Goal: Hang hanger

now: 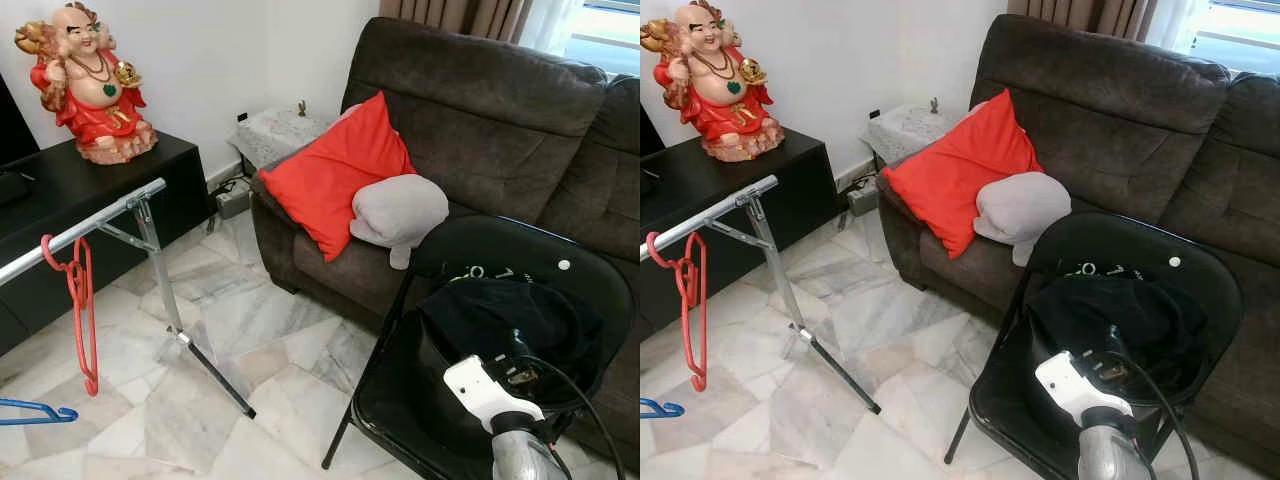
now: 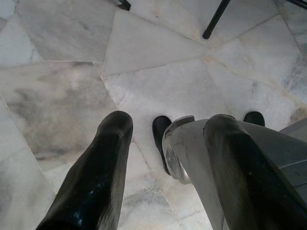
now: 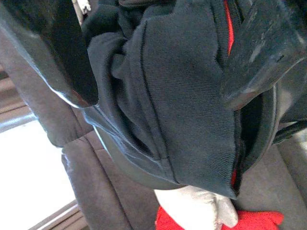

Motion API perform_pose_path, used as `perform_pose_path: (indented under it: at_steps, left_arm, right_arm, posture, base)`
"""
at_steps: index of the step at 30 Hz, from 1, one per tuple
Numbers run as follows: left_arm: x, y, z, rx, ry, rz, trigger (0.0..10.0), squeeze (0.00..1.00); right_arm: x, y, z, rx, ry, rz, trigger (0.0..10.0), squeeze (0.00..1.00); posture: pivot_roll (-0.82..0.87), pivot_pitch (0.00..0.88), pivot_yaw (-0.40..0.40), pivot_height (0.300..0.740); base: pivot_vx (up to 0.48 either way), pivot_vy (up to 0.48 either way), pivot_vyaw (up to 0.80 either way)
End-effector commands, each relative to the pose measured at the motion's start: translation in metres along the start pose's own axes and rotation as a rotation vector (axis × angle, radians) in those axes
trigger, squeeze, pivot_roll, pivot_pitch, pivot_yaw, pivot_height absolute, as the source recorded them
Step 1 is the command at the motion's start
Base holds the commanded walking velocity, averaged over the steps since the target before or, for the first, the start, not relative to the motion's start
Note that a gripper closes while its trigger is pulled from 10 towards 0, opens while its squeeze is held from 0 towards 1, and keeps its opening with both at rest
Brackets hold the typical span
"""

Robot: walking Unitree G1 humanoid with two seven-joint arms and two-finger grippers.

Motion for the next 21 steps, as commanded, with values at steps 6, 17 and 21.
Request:
perform_pose_path:
  at_steps: [6, 17, 21]
  left_arm:
    - [-0.0079, 0.0027, -0.0027, 0.010, 0.005, -0.033, 10.0, 0.00]
    - [-0.0065, 0.0018, -0.0009, 0.007, 0.005, -0.026, 10.0, 0.00]
    - [-0.0064, 0.0019, -0.0016, 0.009, 0.006, -0.026, 10.0, 0.00]
  right_arm:
    - [-0.0030, -0.0022, -0.0022, 0.021, 0.003, -0.009, 10.0, 0.00]
    - [-0.0067, -0.0044, -0.0070, 0.054, 0.010, -0.042, 10.0, 0.00]
    - [-0.0059, -0.0066, -0.0072, 0.058, 0.009, -0.040, 10.0, 0.00]
  posture:
    - [0.10, 0.039, -0.014, 0.740]
    - [0.10, 0.035, -0.015, 0.740]
    - [0.10, 0.033, -0.017, 0.740]
  base:
    - [0.000, 0.000, 0.00]
    - [0.000, 0.000, 0.00]
    - [0.000, 0.000, 0.00]
Point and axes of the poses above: a point about 5 cm out from each wrist's last joint towards the gripper, its own y axis pointing back from the gripper into the wrist, its own x axis along the axis of the wrist's last joint, z = x × y, the point moved 1 cm from there along -y, pointing out of the wrist towards the gripper, and after that the axes turned 15 degrees about y, right-handed, at the moved point
